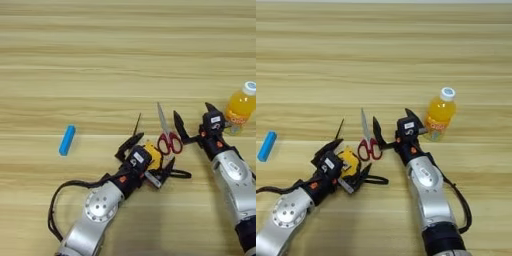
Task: Move the objects on the table
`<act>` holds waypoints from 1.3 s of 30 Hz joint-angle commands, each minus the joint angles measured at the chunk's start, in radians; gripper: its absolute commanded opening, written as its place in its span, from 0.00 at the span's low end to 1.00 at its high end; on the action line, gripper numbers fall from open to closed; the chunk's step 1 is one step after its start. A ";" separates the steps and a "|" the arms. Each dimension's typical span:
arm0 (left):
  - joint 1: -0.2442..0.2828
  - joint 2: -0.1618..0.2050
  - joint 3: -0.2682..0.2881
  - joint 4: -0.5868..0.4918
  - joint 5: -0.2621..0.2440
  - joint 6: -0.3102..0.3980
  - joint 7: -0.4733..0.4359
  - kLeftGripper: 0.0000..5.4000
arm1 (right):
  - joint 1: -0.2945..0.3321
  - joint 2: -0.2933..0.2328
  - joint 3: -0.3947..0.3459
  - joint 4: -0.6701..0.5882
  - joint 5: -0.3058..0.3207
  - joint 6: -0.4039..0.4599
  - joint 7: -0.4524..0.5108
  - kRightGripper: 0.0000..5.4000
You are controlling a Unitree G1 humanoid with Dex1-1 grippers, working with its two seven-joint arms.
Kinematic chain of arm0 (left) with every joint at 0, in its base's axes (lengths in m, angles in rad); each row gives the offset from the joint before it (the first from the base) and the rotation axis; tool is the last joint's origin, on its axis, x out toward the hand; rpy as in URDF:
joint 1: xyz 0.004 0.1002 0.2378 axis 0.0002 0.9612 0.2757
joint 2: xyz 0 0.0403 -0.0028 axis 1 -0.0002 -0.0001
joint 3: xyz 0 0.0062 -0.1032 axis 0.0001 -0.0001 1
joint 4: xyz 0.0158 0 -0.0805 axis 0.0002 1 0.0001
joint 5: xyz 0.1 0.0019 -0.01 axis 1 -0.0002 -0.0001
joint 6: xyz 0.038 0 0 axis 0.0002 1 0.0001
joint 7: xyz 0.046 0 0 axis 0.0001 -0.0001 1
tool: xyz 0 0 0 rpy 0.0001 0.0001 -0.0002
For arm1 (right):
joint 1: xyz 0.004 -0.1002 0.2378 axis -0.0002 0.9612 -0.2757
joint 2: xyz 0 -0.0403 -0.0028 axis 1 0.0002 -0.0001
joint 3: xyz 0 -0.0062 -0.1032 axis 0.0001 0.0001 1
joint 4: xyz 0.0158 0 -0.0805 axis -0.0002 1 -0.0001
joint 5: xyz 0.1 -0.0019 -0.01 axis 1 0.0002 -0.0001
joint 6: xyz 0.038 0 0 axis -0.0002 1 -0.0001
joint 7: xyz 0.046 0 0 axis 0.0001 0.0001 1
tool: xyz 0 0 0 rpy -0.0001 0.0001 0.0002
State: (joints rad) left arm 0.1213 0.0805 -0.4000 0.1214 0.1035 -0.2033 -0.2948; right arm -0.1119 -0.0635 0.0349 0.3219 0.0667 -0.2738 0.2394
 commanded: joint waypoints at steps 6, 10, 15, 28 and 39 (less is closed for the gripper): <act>-0.011 -0.025 -0.003 0.103 0.010 -0.027 0.012 1.00 | 0.004 0.004 0.004 -0.011 -0.003 -0.001 0.001 0.99; -0.029 -0.031 0.012 0.177 0.017 -0.042 0.027 1.00 | 0.006 0.005 0.007 -0.015 -0.003 0.000 0.001 0.99; -0.046 -0.042 0.018 0.251 0.019 -0.073 0.040 1.00 | 0.008 0.005 0.009 -0.017 -0.004 0.001 0.002 0.99; -0.048 -0.065 0.047 0.289 -0.012 -0.138 0.016 0.76 | 0.016 0.004 0.009 -0.025 -0.005 0.004 -0.001 1.00; -0.026 -0.074 0.099 0.127 -0.067 -0.151 0.024 0.76 | 0.019 0.003 0.009 -0.027 -0.006 0.006 0.000 1.00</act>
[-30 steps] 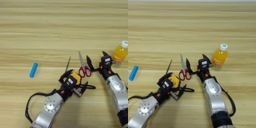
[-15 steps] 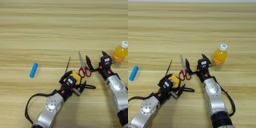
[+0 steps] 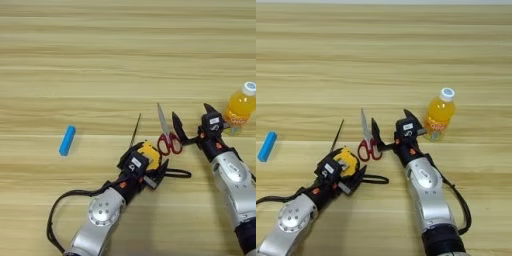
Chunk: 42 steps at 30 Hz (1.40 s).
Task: Move the objects on the table
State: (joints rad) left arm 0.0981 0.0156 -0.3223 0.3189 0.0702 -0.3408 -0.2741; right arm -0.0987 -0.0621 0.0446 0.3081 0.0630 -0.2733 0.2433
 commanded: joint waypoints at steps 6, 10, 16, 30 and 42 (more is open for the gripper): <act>0.003 0.015 0.091 -0.209 -0.098 0.032 0.003 0.76 | 0.009 0.002 0.002 -0.017 -0.004 0.007 -0.004 1.00; -0.020 0.038 0.167 -0.217 -0.110 0.052 0.027 0.76 | 0.010 0.003 0.004 -0.018 -0.004 0.008 -0.004 1.00; -0.045 0.067 0.260 -0.149 -0.118 0.054 0.072 0.76 | 0.016 0.004 0.006 -0.025 -0.005 0.009 -0.007 1.00; -0.082 0.060 0.289 0.023 -0.119 0.025 0.068 0.76 | 0.025 0.005 0.012 -0.044 -0.008 0.021 -0.009 1.00; -0.111 0.041 0.285 0.114 -0.116 -0.007 0.050 0.76 | 0.021 0.005 0.015 -0.039 -0.008 0.022 -0.008 1.00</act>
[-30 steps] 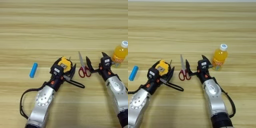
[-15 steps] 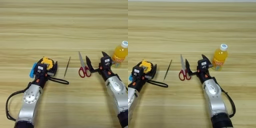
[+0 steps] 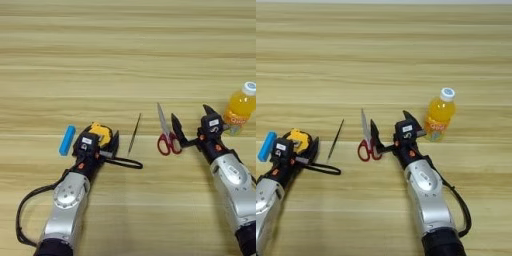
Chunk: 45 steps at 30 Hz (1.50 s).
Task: Move the objects on the table
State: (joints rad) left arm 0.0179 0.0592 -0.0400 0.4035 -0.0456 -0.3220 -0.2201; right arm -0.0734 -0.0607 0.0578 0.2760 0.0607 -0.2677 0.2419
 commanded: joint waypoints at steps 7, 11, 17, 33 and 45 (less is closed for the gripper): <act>-0.058 -0.007 0.008 0.113 0.004 -0.050 -0.004 0.76 | -0.005 0.004 0.005 -0.007 -0.007 0.018 -0.007 1.00; -0.065 -0.003 0.002 0.137 0.016 -0.065 -0.002 0.81 | -0.005 0.004 0.006 -0.006 -0.008 0.018 -0.008 1.00; -0.064 -0.004 0.001 0.136 0.019 -0.088 0.003 0.92 | -0.003 0.003 0.009 -0.007 -0.007 0.018 -0.012 1.00; 0.048 0.028 0.011 -0.272 0.002 -0.023 0.010 1.00 | 0.005 -0.003 0.008 -0.019 -0.003 0.020 -0.013 1.00; 0.099 0.109 0.117 -0.345 -0.002 0.081 0.034 1.00 | 0.013 -0.003 0.011 -0.033 -0.003 0.027 -0.014 1.00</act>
State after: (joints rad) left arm 0.1073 0.1501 0.0600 0.0456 -0.0466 -0.2658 -0.1928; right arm -0.0678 -0.0628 0.0695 0.2643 0.0593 -0.2521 0.2274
